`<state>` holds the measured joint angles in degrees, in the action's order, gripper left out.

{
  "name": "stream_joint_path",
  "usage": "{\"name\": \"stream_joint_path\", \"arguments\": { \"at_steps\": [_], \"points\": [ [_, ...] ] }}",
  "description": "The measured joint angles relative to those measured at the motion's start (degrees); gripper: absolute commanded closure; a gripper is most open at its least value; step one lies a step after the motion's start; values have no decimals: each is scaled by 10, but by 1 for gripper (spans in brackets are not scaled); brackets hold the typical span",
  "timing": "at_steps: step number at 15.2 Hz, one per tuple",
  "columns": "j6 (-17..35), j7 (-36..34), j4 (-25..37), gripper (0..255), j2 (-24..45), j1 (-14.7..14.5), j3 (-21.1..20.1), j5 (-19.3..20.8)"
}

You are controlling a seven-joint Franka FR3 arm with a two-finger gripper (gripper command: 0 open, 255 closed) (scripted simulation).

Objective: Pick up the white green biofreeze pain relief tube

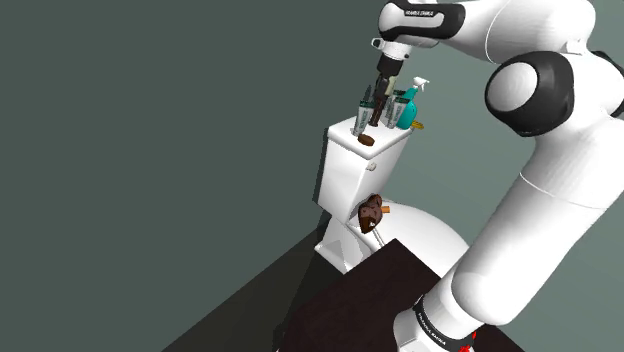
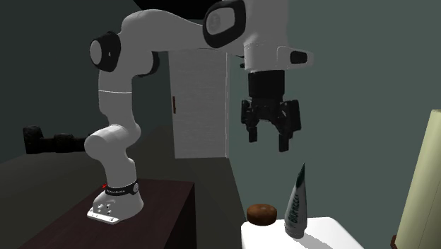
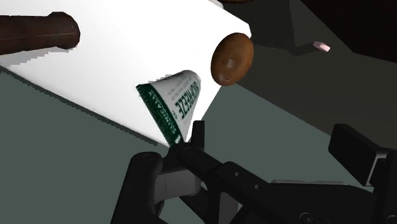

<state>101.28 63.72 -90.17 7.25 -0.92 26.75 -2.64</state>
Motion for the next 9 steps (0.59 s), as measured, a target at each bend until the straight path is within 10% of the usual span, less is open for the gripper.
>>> {"name": "stream_joint_path", "arguments": {
  "at_steps": [6,9],
  "points": [
    [-73,120,232,0,179,69,-11,-92],
    [-63,130,229,0,189,71,-15,-97]
  ]
}}
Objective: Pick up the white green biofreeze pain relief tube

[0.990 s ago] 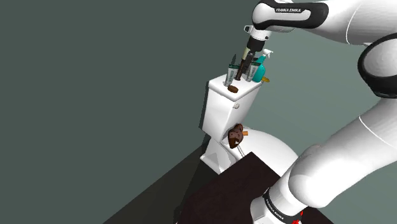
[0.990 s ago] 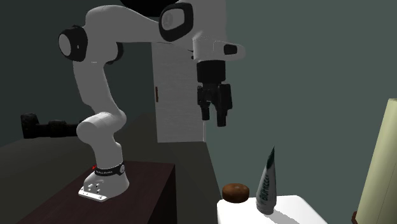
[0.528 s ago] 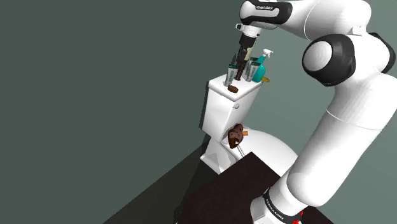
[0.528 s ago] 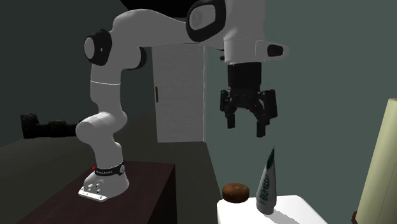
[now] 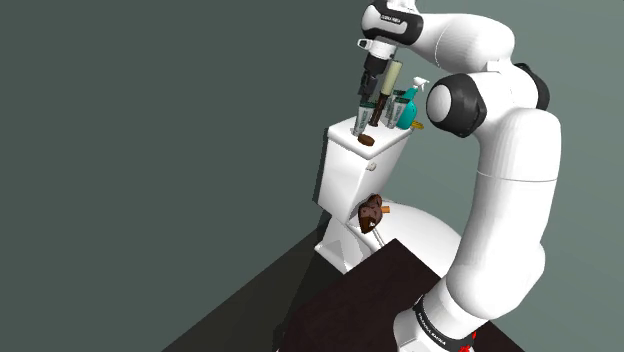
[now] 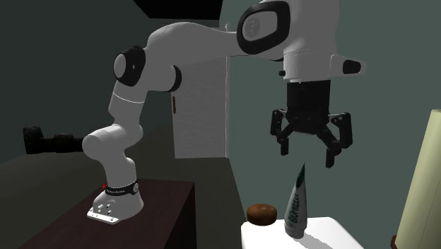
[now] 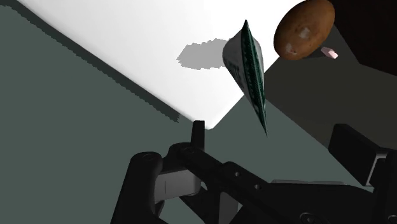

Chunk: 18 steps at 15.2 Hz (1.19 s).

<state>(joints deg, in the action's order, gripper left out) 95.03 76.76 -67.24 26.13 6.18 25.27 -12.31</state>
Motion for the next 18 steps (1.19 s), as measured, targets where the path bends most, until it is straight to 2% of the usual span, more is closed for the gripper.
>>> {"name": "stream_joint_path", "arguments": {
  "at_steps": [5,6,18],
  "points": [
    [39,5,-43,0,-3,-5,-1,0],
    [42,5,-47,255,-4,-6,-1,1],
    [36,4,-41,255,-5,-6,-1,1]
  ]
}}
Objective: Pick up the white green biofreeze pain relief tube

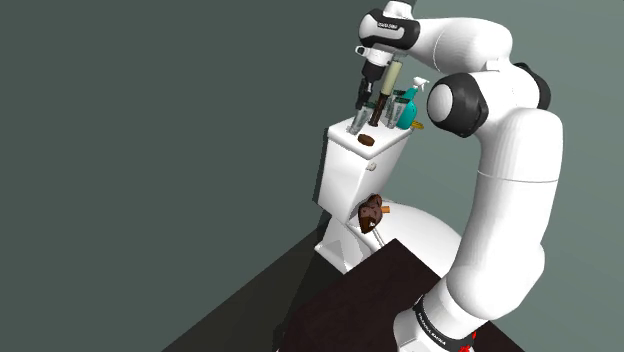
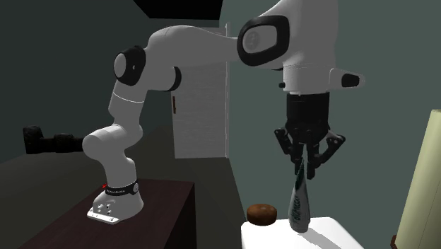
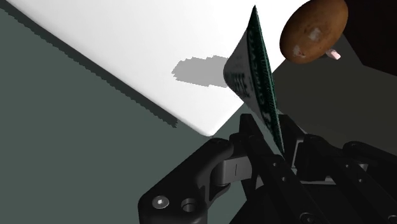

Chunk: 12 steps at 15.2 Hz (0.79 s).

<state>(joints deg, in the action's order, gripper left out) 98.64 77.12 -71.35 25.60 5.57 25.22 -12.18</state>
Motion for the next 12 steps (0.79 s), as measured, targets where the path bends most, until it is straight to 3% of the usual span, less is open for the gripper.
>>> {"name": "stream_joint_path", "arguments": {
  "at_steps": [12],
  "points": [
    [-114,-5,153,255,39,31,-2,-14]
  ]
}}
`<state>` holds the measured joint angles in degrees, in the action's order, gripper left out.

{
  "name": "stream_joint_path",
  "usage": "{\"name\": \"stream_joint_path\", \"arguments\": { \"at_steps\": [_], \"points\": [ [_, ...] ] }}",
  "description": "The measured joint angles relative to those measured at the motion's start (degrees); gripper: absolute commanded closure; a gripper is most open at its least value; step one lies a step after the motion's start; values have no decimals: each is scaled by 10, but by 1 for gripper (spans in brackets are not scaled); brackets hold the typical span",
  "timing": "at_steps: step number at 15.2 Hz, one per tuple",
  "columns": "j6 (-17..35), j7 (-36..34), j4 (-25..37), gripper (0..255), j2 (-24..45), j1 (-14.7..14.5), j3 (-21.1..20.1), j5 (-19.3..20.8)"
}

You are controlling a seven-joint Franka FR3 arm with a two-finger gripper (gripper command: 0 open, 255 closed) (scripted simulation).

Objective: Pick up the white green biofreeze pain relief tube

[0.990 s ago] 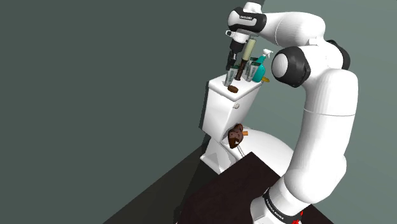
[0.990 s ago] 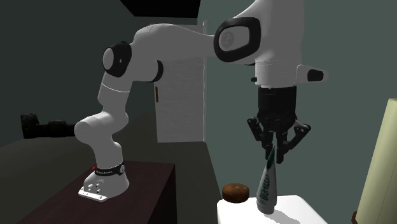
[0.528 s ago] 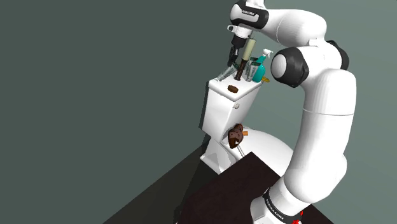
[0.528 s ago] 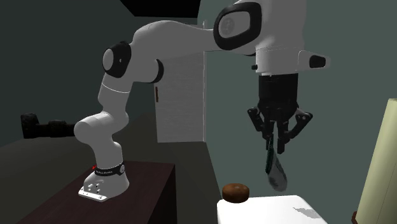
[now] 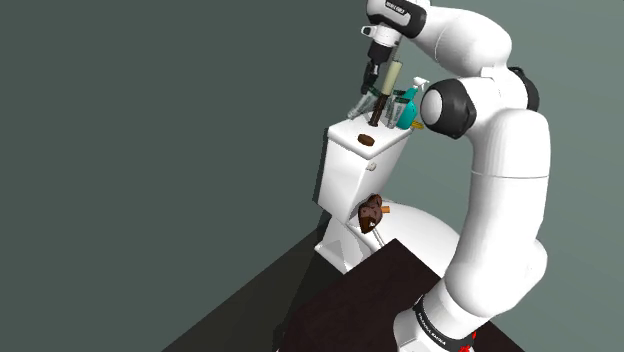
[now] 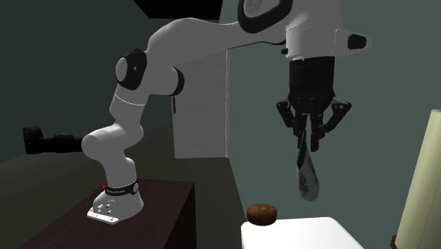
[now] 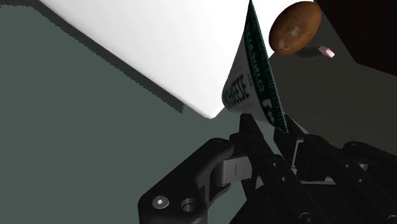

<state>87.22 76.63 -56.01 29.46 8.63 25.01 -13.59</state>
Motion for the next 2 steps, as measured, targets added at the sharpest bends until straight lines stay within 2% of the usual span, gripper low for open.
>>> {"name": "stream_joint_path", "arguments": {
  "at_steps": [2],
  "points": [
    [-21,-2,32,255,11,7,-1,-4]
  ]
}}
